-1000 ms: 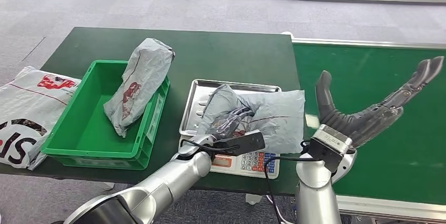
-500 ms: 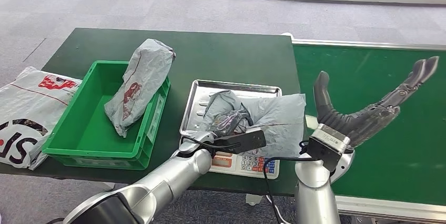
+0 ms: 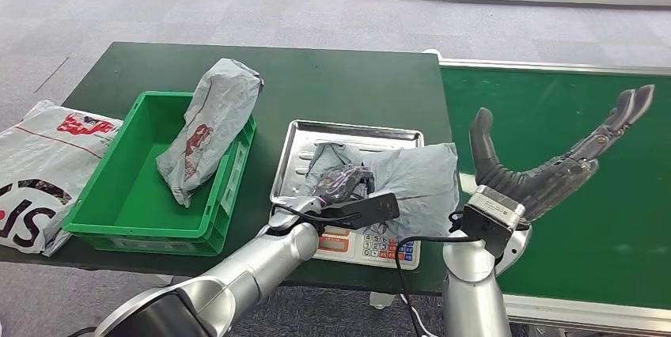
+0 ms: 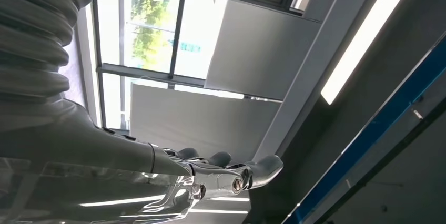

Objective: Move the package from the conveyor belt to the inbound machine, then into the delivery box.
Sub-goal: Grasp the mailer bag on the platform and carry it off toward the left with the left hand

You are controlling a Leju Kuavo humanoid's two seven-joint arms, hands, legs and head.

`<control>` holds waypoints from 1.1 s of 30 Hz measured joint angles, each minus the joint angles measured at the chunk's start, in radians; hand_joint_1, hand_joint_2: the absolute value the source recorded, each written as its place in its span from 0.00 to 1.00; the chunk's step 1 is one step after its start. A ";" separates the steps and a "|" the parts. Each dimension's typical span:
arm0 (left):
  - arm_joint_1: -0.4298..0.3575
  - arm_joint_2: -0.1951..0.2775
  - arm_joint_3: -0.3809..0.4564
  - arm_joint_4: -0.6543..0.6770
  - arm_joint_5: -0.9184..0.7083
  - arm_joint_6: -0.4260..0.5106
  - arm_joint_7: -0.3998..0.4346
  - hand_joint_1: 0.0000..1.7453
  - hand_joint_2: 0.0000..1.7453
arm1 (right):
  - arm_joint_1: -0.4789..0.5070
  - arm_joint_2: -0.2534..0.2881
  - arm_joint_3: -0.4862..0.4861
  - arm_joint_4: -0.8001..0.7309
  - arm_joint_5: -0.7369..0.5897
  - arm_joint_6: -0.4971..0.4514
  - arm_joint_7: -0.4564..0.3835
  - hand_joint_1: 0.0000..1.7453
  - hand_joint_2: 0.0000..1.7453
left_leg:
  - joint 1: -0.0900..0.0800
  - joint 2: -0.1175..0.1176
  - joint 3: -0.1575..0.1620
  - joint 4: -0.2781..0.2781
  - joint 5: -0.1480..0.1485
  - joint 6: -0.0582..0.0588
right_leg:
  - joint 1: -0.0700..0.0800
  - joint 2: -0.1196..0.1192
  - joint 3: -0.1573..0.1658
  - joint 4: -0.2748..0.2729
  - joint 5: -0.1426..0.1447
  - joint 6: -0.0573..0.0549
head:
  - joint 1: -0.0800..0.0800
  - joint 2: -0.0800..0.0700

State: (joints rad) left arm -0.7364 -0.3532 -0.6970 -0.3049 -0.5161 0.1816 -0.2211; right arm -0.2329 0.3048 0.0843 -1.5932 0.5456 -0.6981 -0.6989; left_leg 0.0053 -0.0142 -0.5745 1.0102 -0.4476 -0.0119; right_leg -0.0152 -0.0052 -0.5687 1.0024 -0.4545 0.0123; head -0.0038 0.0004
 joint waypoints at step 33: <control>0.001 0.002 0.112 0.001 0.064 0.243 -0.154 1.00 1.00 | 0.004 0.000 -0.013 0.000 -0.004 0.000 0.000 0.00 1.00 | 0.000 0.005 -0.009 0.000 0.000 -0.001 | 0.000 0.005 -0.013 0.001 0.001 -0.001 | 0.000 0.000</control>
State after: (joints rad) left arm -0.7355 -0.3517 -0.5850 -0.3037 -0.4522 0.4243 -0.3749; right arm -0.2287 0.3044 0.0711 -1.5934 0.5411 -0.6985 -0.6989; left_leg 0.0053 -0.0094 -0.5839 1.0102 -0.4473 -0.0126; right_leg -0.0152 0.0001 -0.5818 1.0031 -0.4537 0.0116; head -0.0038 0.0004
